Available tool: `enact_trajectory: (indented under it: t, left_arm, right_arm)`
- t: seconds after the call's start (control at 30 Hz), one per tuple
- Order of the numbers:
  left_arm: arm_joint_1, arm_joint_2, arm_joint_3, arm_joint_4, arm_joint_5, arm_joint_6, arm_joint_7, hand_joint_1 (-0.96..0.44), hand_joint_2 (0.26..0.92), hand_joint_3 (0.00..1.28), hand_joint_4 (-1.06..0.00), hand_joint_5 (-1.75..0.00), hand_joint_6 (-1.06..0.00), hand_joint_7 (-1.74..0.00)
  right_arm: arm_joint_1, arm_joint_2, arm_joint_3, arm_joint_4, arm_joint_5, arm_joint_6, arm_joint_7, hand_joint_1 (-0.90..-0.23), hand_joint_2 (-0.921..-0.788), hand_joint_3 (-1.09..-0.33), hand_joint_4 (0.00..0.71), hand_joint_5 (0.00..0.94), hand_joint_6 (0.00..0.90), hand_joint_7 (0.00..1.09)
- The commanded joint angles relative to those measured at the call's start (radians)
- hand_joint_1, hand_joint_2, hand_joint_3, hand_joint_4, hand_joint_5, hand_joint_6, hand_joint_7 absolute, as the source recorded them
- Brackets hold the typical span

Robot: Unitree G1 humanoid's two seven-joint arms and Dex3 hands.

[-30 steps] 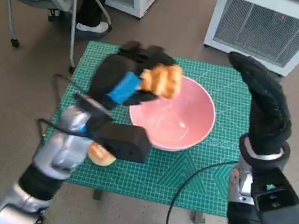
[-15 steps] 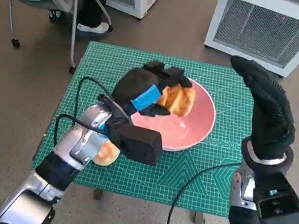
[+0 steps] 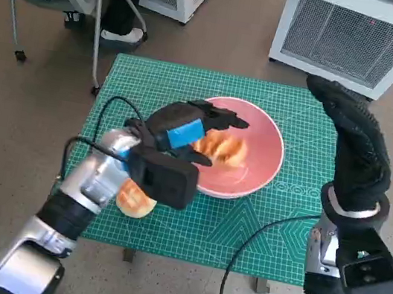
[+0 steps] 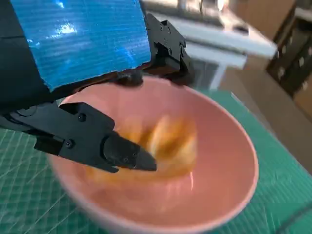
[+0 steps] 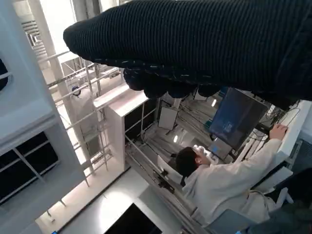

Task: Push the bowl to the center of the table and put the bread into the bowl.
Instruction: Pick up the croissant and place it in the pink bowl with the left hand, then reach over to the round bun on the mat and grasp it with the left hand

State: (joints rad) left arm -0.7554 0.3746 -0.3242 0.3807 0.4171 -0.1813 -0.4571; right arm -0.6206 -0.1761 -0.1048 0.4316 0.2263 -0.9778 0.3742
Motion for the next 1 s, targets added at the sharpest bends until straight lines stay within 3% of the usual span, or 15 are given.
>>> enact_trajectory:
  t: [0.03,0.2,0.37,0.6,1.0]
  left_arm:
    - [0.044,0.033,0.047,-0.092,-0.046,-0.025,-0.005,-0.46,0.921,0.06,-0.08,0.00,-0.22,0.00]
    - [0.140,0.077,0.107,-0.197,-0.060,-0.101,0.054,-0.45,0.921,0.05,-0.11,-0.01,-0.24,-0.01]
    - [0.248,0.135,0.177,-0.319,-0.085,-0.144,0.062,-0.43,0.920,0.03,-0.22,-0.02,-0.33,-0.03]
    - [0.414,0.239,0.279,-0.445,-0.163,-0.163,0.005,-0.43,0.920,0.01,-0.31,-0.02,-0.41,-0.04]
    - [0.622,0.335,0.367,-0.531,-0.240,-0.150,-0.072,-0.39,0.916,0.00,-0.35,-0.01,-0.45,-0.03]
  right_arm:
    - [0.016,0.002,0.004,0.008,-0.013,0.011,-0.005,-0.609,-0.921,-0.770,0.264,0.001,0.016,0.64]
    - [0.019,0.005,0.009,0.004,-0.007,0.016,-0.002,-0.607,-0.921,-0.770,0.264,0.001,0.012,0.65]
    - [0.029,0.007,0.016,-0.017,-0.002,0.022,-0.001,-0.604,-0.921,-0.773,0.264,0.001,0.007,0.66]
    - [0.035,0.002,0.020,-0.029,0.014,0.024,0.010,-0.605,-0.921,-0.772,0.264,0.001,0.001,0.67]
    - [0.025,0.001,0.023,-0.014,0.036,0.020,0.029,-0.622,-0.921,-0.768,0.264,0.001,-0.001,0.68]
